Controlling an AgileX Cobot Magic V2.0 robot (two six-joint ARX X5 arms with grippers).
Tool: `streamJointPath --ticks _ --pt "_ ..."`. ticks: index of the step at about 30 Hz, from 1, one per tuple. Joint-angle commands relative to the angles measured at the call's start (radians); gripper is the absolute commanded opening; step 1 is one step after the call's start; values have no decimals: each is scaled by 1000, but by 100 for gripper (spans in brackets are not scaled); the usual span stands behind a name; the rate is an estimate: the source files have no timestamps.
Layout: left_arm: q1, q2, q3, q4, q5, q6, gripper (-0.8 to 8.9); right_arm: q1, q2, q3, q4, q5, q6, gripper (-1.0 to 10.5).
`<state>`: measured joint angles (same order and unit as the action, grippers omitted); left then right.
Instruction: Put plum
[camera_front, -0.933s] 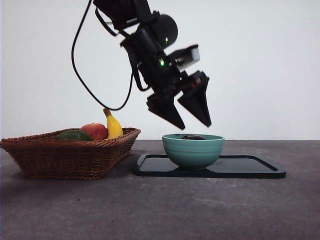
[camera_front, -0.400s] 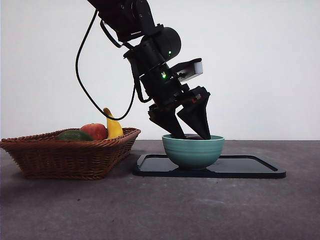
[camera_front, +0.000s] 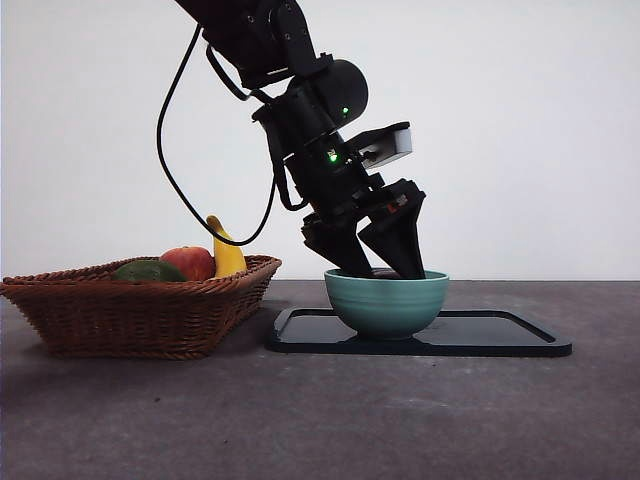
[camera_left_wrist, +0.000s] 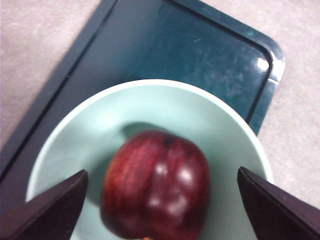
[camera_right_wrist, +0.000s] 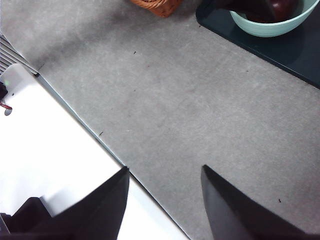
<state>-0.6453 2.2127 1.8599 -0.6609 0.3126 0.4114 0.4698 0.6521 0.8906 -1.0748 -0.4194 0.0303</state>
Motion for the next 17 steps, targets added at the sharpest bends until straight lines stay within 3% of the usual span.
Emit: streamJointPath --ticks 1,17 --pt "-14 32 32 3 0 22 459 6 4 7 3 -4 -9 230" --pt "-24 47 32 3 -3 24 459 6 4 7 3 -29 -9 230"
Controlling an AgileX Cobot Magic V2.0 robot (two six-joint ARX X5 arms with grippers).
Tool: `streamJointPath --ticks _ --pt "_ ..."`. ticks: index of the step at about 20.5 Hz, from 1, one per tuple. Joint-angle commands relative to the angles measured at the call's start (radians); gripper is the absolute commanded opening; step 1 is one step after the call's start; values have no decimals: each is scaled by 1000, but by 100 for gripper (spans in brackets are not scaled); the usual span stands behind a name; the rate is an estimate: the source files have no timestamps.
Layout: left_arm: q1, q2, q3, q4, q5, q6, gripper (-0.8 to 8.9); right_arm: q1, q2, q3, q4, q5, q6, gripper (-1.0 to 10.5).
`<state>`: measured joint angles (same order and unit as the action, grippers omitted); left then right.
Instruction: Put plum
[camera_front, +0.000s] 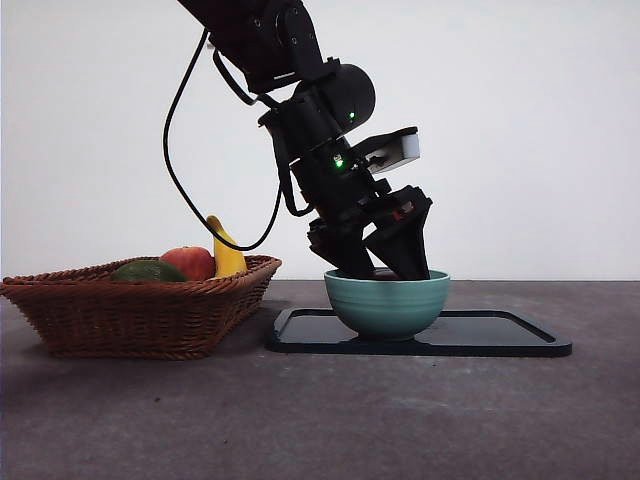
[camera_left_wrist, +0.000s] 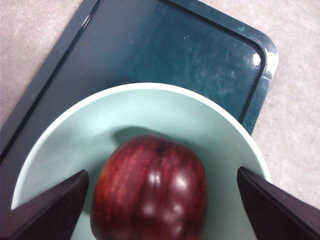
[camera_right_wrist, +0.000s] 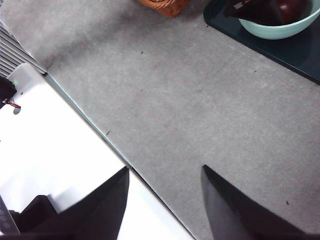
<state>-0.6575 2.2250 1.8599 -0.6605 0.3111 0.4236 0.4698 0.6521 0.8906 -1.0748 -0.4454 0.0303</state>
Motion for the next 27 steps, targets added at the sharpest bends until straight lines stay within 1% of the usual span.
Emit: streamJointPath --ticks 1,4,5,8,10,11,12,14,15,18,21,25,27 --pt "-11 35 32 5 -1 13 459 6 4 7 3 -3 -9 230" --pt "-11 35 32 5 -2 14 457 6 4 7 3 -3 -9 230" --pt "-11 37 32 5 -8 14 430 6 4 7 3 -3 -8 230" --pt "-11 62 32 -5 -36 13 421 6 4 7 3 -8 -8 230" --pt "-15 74 32 1 -53 12 365 6 4 7 3 -8 -8 230" --pt "-19 72 36 7 -53 13 364 6 3 7 3 -8 -10 230" --pt "-19 72 52 5 -53 12 343 6 3 7 4 -7 -12 230" --pt "-19 72 81 -3 -53 4 224 6 3 7 4 -8 -12 230" --pt "-19 72 98 -13 -53 3 179 6 -2 7 4 -7 -12 230" --pt "-19 72 179 -54 -53 2 117 6 -8 7 4 -7 -12 230" --pt "-18 71 304 -163 -53 -2 117 6 -21 7 2 -7 -11 230" --pt "19 32 443 -279 -53 -79 118 6 -35 7 -5 -7 -8 230" --pt "45 -15 457 -315 -52 -101 117 6 -42 7 -7 -8 -8 230"
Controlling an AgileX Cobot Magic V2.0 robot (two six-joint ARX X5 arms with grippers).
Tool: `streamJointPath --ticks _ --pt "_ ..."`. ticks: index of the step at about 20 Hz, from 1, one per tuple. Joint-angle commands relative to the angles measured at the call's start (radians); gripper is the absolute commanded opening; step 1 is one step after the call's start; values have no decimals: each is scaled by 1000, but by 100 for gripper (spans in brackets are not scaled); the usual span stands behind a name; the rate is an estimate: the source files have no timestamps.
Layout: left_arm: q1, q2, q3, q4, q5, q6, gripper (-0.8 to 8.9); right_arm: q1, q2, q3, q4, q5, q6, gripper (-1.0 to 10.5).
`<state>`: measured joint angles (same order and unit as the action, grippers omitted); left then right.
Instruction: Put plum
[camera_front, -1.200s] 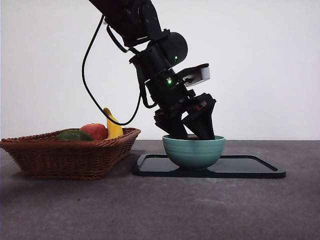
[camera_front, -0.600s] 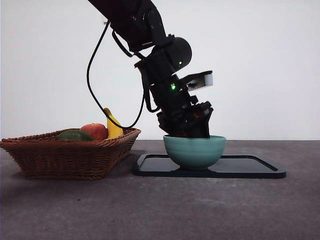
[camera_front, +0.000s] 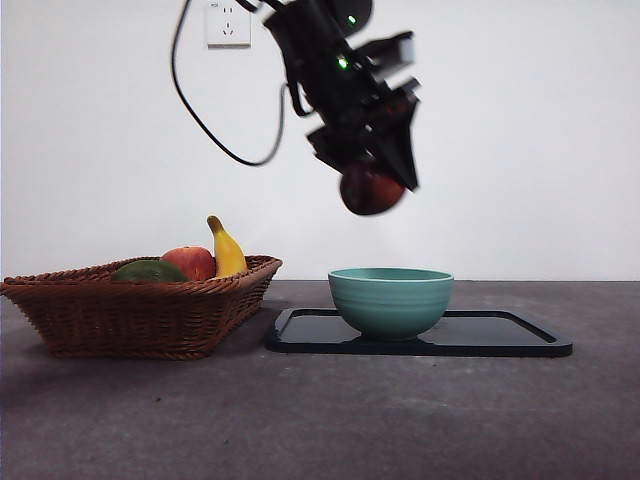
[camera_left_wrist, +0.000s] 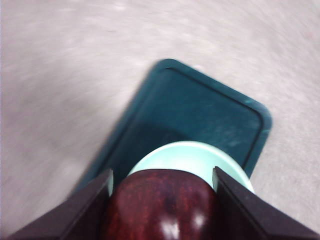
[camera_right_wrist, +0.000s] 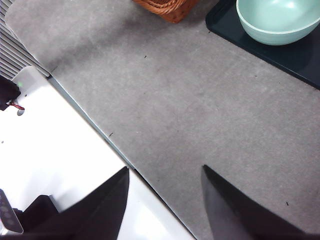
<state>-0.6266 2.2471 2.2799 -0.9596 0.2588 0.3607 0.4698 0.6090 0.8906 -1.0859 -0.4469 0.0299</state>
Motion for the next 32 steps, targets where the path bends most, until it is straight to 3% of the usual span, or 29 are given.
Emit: streamJointPath --ticks 1,4,8,13,19,22,26,32 --pt "26 -55 37 -37 1 -41 115 6 -3 7 0 -6 -7 230" --pt "84 -120 37 -140 12 -40 54 6 -11 7 0 -6 -8 230" --pt "168 -206 36 -269 105 -32 14 6 -18 7 -4 -6 -8 230" --pt "260 -322 35 -464 153 23 15 6 -18 7 -8 -6 -17 230" --pt "375 -453 -148 -470 191 22 15 6 -18 7 -9 -9 -28 230" --pt "406 -512 -400 -332 191 16 15 6 -18 7 -10 -9 -34 230" --pt "406 -530 -707 -11 175 -101 15 6 -18 7 -16 -10 -34 230" --pt "334 -528 -949 326 -71 -146 15 6 -18 7 -17 -9 -35 230"
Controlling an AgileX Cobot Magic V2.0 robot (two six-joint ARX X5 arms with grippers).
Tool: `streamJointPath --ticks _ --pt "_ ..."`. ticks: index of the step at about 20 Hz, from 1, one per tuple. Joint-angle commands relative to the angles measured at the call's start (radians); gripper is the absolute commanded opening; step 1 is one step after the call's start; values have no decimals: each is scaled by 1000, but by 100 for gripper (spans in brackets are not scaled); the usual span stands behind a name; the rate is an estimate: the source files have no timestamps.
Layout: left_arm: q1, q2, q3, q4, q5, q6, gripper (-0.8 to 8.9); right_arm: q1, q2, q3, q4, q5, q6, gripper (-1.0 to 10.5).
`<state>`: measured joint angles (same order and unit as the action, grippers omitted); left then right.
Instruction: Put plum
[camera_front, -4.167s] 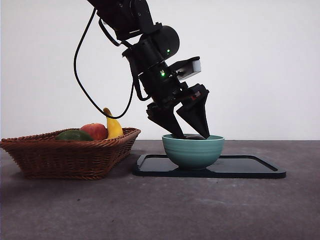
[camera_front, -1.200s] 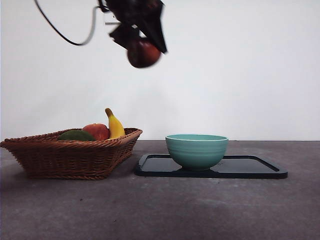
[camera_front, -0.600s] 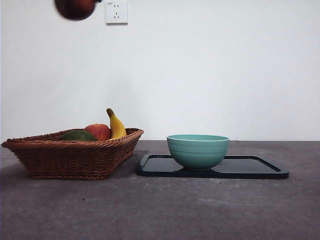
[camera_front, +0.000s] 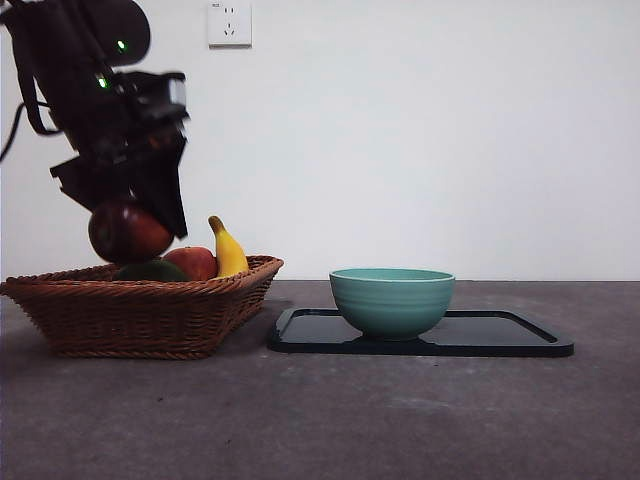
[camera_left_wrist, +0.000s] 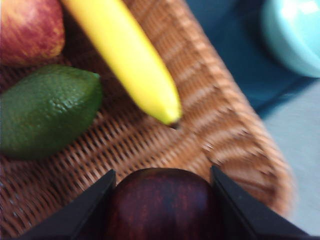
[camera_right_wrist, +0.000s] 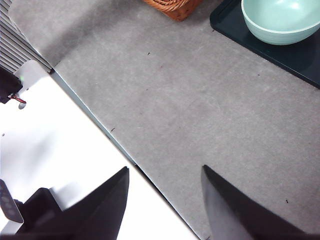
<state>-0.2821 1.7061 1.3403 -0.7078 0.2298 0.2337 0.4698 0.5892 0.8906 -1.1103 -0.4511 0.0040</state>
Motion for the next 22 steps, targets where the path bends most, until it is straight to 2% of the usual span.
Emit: streamJointPath --ticks 1,7,10,15,16,17,18,19,22 --pt "-21 14 -35 123 -69 -27 15 6 2 7 7 -5 -9 230" --pt "-48 19 -171 346 -137 -45 15 6 2 7 5 -5 -8 230" --pt "-48 36 -180 387 -169 -47 15 6 2 7 6 -6 -8 230" --pt "-50 99 -180 381 -169 -108 38 6 2 7 -3 -6 -5 230" --pt "-52 98 -179 387 -169 -116 105 6 2 7 -4 -6 -5 230" --pt "-52 98 -176 386 -169 -131 258 6 2 7 -4 -6 -5 230" --pt "-52 97 -176 383 -169 -145 371 6 2 7 -3 -6 -5 230" --pt "-52 89 -176 372 -169 -146 415 6 2 7 -2 -6 -5 230" --pt "-52 15 -171 369 -169 -146 415 6 2 7 -2 -6 -5 230"
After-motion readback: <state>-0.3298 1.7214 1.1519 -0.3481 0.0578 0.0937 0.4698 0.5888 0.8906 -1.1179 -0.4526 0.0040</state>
